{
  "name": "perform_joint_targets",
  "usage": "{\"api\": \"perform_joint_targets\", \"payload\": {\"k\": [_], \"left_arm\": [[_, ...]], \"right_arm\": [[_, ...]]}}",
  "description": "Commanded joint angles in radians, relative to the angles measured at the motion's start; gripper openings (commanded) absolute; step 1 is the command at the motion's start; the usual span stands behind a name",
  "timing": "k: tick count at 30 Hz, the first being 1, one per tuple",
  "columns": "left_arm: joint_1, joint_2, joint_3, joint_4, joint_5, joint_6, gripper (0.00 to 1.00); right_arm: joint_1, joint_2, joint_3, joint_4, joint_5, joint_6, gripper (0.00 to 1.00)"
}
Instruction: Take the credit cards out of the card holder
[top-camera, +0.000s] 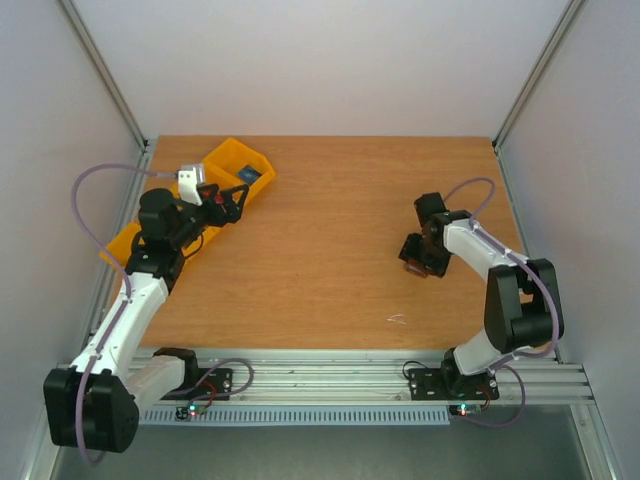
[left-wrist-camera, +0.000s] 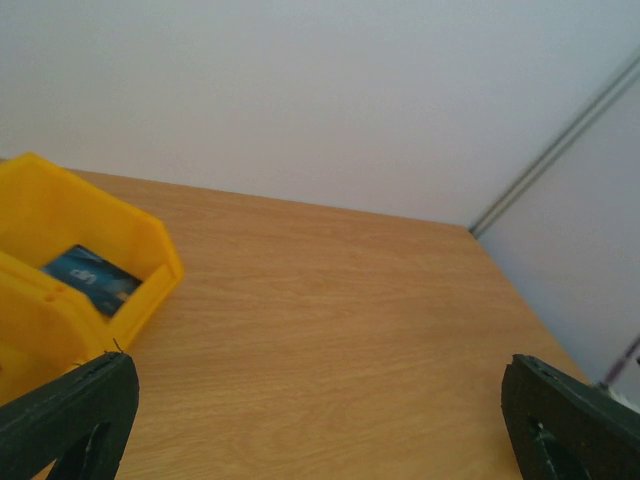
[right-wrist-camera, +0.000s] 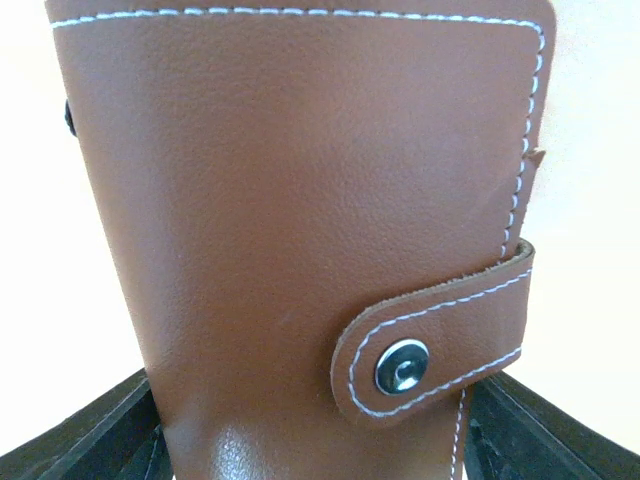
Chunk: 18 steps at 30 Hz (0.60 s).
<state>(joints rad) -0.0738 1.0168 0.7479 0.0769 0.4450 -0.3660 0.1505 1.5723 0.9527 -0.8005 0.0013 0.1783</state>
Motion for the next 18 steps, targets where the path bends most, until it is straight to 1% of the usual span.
{"api": "perform_joint_targets", "payload": {"k": [1,4,7,11,15,18], "left_arm": [[-0.062,0.033,0.023,0.079,0.084,0.005,0.99],[-0.104,0.061,0.043,0.108,0.135,-0.050,0.99],[-0.147,0.085,0.066,0.175,0.206,-0.125,0.99],[-0.203,0.109,0.101,0.242,0.257,-0.157,0.99],[-0.233,0.121,0.119,0.258,0.256,-0.187,0.99],[-0.264,0.123,0.122,0.259,0.262,-0.178,0.99]], "right_arm": [[0.136,-0.107,0.111,0.105,-0.049,-0.157,0.65],[0.234,-0.136,0.187,0.155,-0.072,-0.238,0.65],[0.342,-0.158,0.264,0.238,-0.086,-0.301,0.65],[0.473,-0.160,0.352,0.347,-0.086,-0.374,0.65],[0.562,-0.144,0.422,0.412,-0.071,-0.424,0.65],[0.601,-0.117,0.470,0.411,-0.063,-0.444,0.65]]}}
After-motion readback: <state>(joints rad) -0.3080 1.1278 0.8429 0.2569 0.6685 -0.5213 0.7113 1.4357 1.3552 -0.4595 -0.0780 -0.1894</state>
